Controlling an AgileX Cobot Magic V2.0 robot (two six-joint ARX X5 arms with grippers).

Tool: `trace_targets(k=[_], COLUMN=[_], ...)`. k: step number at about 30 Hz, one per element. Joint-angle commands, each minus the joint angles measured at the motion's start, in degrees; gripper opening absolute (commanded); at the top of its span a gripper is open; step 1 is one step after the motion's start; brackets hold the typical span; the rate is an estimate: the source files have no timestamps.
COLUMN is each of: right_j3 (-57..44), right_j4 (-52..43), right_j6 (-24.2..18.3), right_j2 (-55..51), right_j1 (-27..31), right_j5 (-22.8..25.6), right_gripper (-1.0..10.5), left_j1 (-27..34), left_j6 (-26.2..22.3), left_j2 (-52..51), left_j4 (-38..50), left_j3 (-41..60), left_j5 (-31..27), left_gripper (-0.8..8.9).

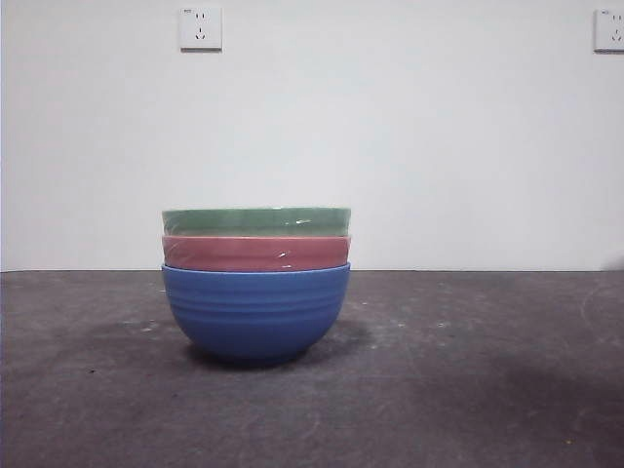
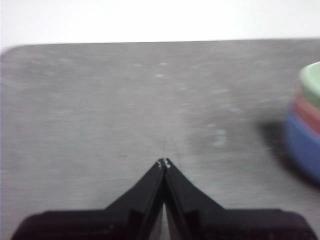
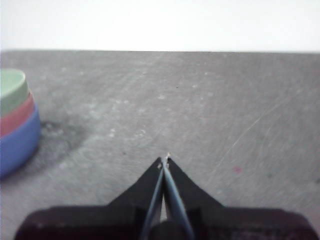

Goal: Pick up the green bowl on the top,put the green bowl on the left,pick up the red bowl in the middle,put the red bowl on the right

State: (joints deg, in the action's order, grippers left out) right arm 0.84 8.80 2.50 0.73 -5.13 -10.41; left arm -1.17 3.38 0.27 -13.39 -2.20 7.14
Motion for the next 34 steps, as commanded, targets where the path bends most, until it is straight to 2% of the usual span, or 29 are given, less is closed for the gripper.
trace_targets(k=[1, 3, 5, 9, 13, 19, 21, 25, 30, 34], right_j3=[-0.4, -0.4, -0.4, -0.3, 2.0, 9.2, 12.2, 19.1, 28.8, 37.7], right_j4=[0.6, 0.6, 0.6, 0.8, 4.5, 10.0, 10.7, 11.3, 13.7, 18.2], right_j6=[18.1, 24.2, 26.8, 27.6, 27.9, 27.4, 26.4, 21.9, 16.4, 8.9], right_j2=[0.0, 0.0, 0.0, 0.0, 0.3, 4.1, 6.3, 12.3, 21.0, 29.0], right_j1=[0.1, 0.1, 0.1, 0.1, 0.1, 0.1, 0.1, 0.1, 0.1, 0.1], right_j5=[-0.1, 0.0, 0.0, -0.2, -0.1, -0.1, -0.1, -0.2, -0.2, -0.3], right_gripper=[0.0, 0.0, 0.0, 0.0, -0.1, -0.1, -0.1, -0.1, -0.1, -0.1], left_j1=[0.1, 0.1, 0.1, 0.1, 0.1, 0.1, 0.1, 0.1, 0.1, 0.1], left_j6=[12.8, 17.8, 20.2, 21.2, 24.1, 23.4, 23.0, 19.8, 13.2, 7.2], left_j2=[0.0, 0.0, 0.0, 0.0, 0.1, 3.0, 5.5, 12.1, 21.2, 29.4], left_j4=[0.3, 0.5, 0.5, 0.5, 0.3, -3.6, -4.5, -4.8, -6.6, -8.7], left_j3=[0.9, 0.9, 0.9, 0.8, -1.0, -8.6, -11.5, -17.5, -26.0, -33.1], left_j5=[6.6, 11.6, 14.4, 17.4, 16.6, 13.2, 12.6, 12.8, 14.6, 17.9], left_gripper=[-0.04, -0.04, -0.04, -0.06, -0.07, -0.07, -0.07, -0.07, -0.08, -0.08])
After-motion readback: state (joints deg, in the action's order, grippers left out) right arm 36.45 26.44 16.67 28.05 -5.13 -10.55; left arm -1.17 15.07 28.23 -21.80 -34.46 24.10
